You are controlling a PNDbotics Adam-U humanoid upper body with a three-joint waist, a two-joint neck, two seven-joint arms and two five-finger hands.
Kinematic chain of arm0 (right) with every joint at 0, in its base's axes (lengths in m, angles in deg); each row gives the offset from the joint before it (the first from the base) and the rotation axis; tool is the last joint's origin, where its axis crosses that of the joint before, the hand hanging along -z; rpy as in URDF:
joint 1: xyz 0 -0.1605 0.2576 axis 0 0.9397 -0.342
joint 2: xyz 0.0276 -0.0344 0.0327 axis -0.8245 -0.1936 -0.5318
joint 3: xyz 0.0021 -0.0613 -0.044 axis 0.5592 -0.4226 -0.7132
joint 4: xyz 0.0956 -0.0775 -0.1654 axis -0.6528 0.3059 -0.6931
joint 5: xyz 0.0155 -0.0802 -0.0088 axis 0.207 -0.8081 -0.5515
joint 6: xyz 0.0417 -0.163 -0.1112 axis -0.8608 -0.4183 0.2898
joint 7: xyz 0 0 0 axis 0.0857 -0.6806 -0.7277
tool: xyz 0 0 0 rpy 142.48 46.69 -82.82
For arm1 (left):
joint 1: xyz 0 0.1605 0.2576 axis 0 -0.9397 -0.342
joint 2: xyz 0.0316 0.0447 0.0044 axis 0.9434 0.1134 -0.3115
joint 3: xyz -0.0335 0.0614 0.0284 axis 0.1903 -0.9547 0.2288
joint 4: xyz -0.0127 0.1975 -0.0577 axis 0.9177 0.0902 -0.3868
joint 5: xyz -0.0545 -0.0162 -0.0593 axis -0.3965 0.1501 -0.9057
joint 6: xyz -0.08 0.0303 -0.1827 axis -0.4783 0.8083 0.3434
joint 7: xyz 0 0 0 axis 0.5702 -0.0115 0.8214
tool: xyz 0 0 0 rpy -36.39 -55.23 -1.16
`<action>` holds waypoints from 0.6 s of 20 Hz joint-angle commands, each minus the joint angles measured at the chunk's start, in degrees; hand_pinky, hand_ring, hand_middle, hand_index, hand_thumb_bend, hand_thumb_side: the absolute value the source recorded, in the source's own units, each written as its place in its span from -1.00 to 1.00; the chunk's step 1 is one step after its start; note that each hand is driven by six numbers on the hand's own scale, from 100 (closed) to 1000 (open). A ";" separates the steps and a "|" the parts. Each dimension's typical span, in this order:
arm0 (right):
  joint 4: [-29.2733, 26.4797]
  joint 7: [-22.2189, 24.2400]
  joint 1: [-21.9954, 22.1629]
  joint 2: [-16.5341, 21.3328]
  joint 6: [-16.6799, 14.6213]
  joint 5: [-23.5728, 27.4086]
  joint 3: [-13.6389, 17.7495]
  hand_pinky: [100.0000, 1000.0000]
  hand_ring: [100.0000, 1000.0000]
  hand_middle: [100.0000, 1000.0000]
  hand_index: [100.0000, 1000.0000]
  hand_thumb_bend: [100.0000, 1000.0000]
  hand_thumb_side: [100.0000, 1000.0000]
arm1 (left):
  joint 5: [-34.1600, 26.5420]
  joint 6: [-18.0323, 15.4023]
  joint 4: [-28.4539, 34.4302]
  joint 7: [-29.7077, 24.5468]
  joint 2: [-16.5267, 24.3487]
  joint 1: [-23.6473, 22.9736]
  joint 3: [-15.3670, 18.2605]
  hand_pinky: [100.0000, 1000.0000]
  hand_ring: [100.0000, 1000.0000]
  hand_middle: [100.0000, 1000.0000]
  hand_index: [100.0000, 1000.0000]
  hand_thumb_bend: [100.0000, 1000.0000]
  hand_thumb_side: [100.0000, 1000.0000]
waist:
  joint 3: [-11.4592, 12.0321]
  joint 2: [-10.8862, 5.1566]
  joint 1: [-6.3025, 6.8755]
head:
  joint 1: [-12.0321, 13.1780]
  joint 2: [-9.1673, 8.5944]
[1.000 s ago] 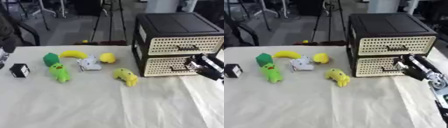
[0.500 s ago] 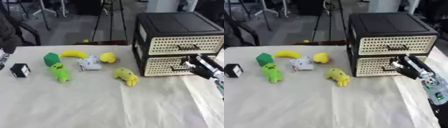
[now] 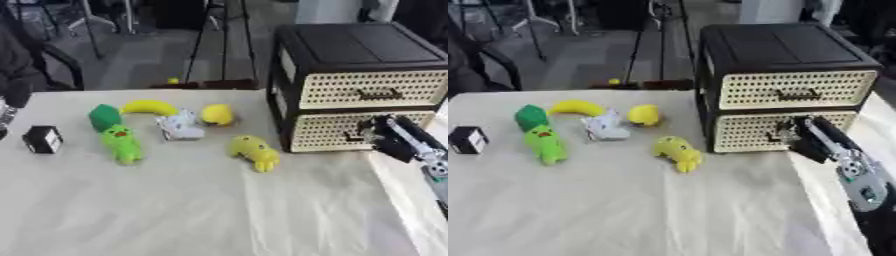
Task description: Pick up objects from table and place into drawer.
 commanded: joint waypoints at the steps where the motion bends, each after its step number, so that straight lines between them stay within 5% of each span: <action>1: 0.59 -2.27 -1.43 0.88 0.64 -1.67 0.42 -1.00 -1.00 -1.00 0.10 -1.00 0.73 | -0.24 -0.09 0.82 -0.13 0.63 0.96 0.12 0.33 -0.23 0.07 0.42 0.26 0.48 | 0.13 -0.51 0.12 | -0.27 -0.19; 12: 3.11 -4.36 -0.98 1.05 2.65 -8.90 -0.30 -1.00 -1.00 -1.00 0.14 -1.00 0.75 | -0.26 -0.06 0.77 -0.11 0.55 0.81 0.15 0.33 -0.23 0.07 0.43 0.26 0.48 | 0.31 -0.56 0.14 | -0.21 -0.14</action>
